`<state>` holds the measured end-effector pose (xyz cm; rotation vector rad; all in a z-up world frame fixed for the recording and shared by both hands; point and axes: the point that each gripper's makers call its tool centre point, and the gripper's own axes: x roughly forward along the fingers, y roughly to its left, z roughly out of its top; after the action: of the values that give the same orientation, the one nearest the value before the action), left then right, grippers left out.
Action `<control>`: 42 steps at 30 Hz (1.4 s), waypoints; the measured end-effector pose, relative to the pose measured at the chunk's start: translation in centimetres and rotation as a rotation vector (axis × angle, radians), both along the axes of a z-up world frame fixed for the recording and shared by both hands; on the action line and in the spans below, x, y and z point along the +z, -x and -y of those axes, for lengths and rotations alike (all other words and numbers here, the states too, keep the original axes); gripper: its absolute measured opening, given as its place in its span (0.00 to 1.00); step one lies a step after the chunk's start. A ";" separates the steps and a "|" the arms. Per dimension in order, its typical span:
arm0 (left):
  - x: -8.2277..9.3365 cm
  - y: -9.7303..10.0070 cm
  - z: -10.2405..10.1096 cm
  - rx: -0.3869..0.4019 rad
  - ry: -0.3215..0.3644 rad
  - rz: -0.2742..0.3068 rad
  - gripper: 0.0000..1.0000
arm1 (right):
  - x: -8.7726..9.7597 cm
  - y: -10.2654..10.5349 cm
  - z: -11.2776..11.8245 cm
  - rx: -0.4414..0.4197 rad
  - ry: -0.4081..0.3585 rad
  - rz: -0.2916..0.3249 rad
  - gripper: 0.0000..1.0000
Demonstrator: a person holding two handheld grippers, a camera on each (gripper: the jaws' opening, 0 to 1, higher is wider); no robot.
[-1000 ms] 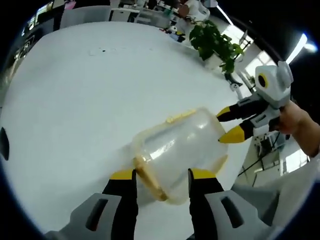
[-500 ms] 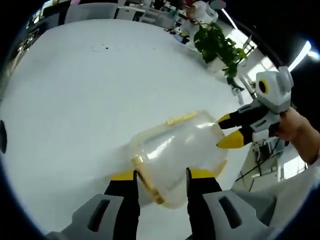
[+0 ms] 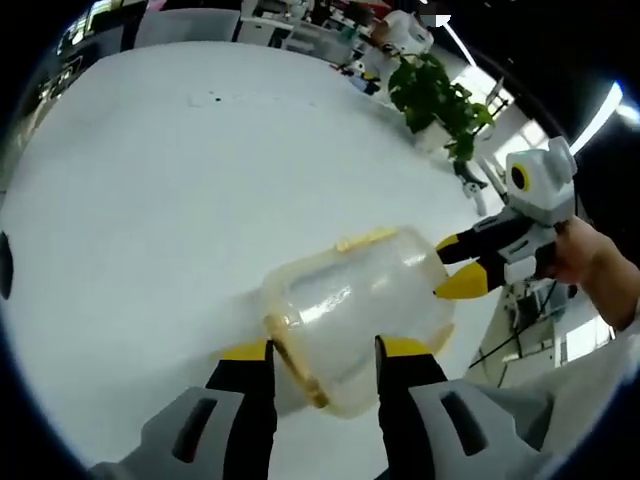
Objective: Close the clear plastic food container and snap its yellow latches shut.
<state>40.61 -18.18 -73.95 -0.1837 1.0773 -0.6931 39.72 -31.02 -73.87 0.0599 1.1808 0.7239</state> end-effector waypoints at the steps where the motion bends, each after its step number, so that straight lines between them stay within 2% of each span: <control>1: 0.0 -0.2 0.1 -0.021 0.000 0.031 0.37 | 0.0 0.2 -0.1 -0.002 -0.003 -0.005 0.34; 3: 0.1 0.0 0.1 -0.039 -0.005 0.039 0.38 | -0.2 0.6 -0.3 0.014 -0.004 -0.022 0.36; 5: 0.2 -0.1 0.1 -0.065 -0.016 0.068 0.38 | -0.1 0.6 -0.3 0.026 0.004 -0.002 0.37; 11: 1.2 0.0 -0.2 -0.186 -0.049 0.190 0.36 | 0.3 1.0 0.1 0.082 0.024 0.023 0.35; 15: 2.2 -0.3 -0.3 -0.226 -0.059 0.254 0.34 | 1.1 0.9 0.2 0.100 0.017 0.047 0.35; 19: 3.3 -0.8 -0.3 -0.261 -0.060 0.335 0.26 | 1.7 1.0 0.5 0.160 0.039 0.090 0.32; 23: 3.8 -0.7 -0.1 -0.290 -0.060 0.355 0.24 | 2.4 1.1 0.6 0.204 0.048 0.111 0.30; 25: 4.4 -0.8 0.4 -0.325 -0.054 0.397 0.21 | 2.7 1.0 0.6 0.227 0.037 0.121 0.29; 27: 4.8 -0.7 0.8 -0.352 -0.050 0.413 0.15 | 3.3 0.7 0.2 0.254 0.011 0.160 0.29; 29: 5.2 -0.2 1.8 -0.392 -0.007 0.414 0.19 | 3.9 0.6 -0.4 0.281 -0.023 0.180 0.30; 30: 5.3 0.0 2.2 -0.404 0.001 0.412 0.23 | 4.5 0.5 -1.2 0.316 -0.054 0.222 0.31; 33: 5.2 0.3 2.9 -0.455 -0.007 0.428 0.20 | 4.8 0.5 -1.7 0.383 -0.045 0.277 0.31; 34: 5.1 0.3 3.2 -0.451 -0.006 0.432 0.19 | 4.9 0.4 -2.1 0.442 -0.040 0.322 0.30; 36: 5.0 0.8 3.9 -0.478 0.011 0.434 0.21 | 5.2 0.1 -2.6 0.506 -0.038 0.405 0.30; 37: 4.9 0.9 4.3 -0.510 0.003 0.452 0.21 | 5.2 0.3 -2.9 0.529 -0.041 0.405 0.31; 40: 4.5 1.3 5.0 -0.567 -0.011 0.472 0.20 | 5.3 0.3 -3.9 0.613 -0.042 0.466 0.30; 42: 4.5 1.0 5.3 -0.578 -0.023 0.486 0.20 | 5.4 0.3 -4.6 0.625 -0.050 0.483 0.29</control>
<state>39.59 -23.51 -69.49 0.3201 0.6609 -1.1705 39.41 -26.45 -68.47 -0.4401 0.7064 1.2345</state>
